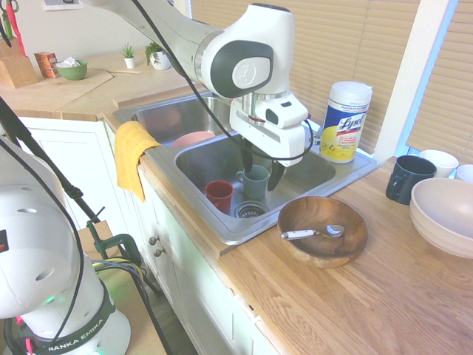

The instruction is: Put the spoon into the sink

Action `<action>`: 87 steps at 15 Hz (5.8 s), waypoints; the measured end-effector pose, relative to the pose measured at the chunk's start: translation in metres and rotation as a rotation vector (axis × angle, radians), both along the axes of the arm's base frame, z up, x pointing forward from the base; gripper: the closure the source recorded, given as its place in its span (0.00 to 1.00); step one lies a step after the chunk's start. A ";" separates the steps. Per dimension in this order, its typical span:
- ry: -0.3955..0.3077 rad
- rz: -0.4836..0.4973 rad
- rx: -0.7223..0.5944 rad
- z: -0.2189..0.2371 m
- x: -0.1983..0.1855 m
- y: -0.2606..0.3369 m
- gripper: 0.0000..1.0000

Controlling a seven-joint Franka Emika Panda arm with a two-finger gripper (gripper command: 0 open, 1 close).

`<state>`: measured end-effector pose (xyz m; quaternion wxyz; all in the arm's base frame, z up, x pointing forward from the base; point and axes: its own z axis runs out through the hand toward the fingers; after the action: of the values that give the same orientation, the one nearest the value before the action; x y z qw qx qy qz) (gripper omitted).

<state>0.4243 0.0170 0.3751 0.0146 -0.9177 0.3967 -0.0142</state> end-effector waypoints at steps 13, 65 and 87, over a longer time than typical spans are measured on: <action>-0.042 -0.072 -0.035 0.033 -0.011 -0.068 0.00; 0.044 -0.123 0.156 -0.034 -0.014 -0.164 1.00; -0.133 0.021 0.006 0.080 0.001 -0.063 1.00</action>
<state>0.4257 -0.0463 0.4548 0.0437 -0.9188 0.3853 -0.0739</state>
